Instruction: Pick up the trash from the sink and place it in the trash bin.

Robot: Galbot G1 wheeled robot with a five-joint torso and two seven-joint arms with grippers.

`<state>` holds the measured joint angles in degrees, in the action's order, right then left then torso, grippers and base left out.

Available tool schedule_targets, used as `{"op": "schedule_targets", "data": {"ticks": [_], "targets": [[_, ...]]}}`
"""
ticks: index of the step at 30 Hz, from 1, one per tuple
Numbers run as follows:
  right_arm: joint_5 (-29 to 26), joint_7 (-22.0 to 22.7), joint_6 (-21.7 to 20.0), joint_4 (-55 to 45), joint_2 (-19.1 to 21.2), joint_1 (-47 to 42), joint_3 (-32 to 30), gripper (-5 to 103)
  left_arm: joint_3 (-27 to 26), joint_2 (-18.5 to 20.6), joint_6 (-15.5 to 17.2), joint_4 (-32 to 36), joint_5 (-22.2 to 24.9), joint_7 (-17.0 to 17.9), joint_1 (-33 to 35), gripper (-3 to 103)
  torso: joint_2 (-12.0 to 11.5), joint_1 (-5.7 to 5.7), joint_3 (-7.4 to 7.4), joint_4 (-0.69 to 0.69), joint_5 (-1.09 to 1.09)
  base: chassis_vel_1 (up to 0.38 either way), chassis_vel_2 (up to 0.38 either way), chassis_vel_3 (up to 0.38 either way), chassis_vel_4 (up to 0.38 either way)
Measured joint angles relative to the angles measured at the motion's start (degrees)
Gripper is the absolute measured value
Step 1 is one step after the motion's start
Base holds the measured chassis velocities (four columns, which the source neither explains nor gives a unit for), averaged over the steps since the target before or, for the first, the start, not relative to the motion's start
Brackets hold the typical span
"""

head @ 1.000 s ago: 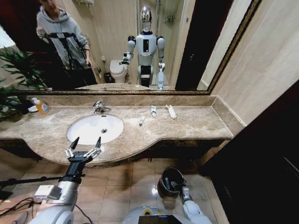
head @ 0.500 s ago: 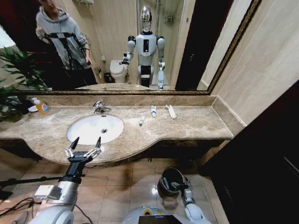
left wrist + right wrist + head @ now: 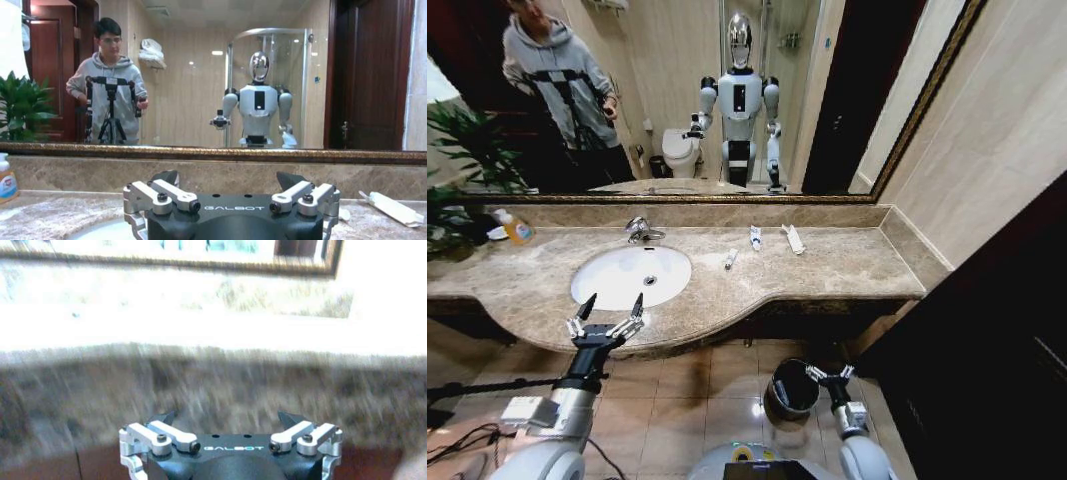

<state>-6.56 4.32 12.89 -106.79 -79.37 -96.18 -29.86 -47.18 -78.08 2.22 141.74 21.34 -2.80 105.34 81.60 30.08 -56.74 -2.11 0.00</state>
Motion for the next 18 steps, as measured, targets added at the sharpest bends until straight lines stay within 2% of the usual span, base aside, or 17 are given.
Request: {"op": "schedule_targets", "data": {"ticks": [8,15,18], "targets": [[0.61,-1.05,-3.48,-9.69,-0.61,-0.8,1.88,100,0.0,0.0,0.0,0.0,0.0,0.0,0.0,100,0.0,0.0,0.0,0.01,-0.01,0.0,0.0,0.0,0.0],[2.13,-1.8,-7.55,-10.22,0.0,6.73,6.13,100,0.0,0.0,0.0,0.0,0.0,0.0,0.0,100,0.0,0.01,-0.01,0.0,0.0,0.0,0.0,0.0,0.0],[2.2,-2.02,-11.45,-10.26,2.14,12.47,11.0,100,0.0,0.0,0.0,0.0,0.0,0.0,0.0,100,0.0,0.0,-0.01,0.0,0.0,0.0,0.0,0.0,0.0]]}}
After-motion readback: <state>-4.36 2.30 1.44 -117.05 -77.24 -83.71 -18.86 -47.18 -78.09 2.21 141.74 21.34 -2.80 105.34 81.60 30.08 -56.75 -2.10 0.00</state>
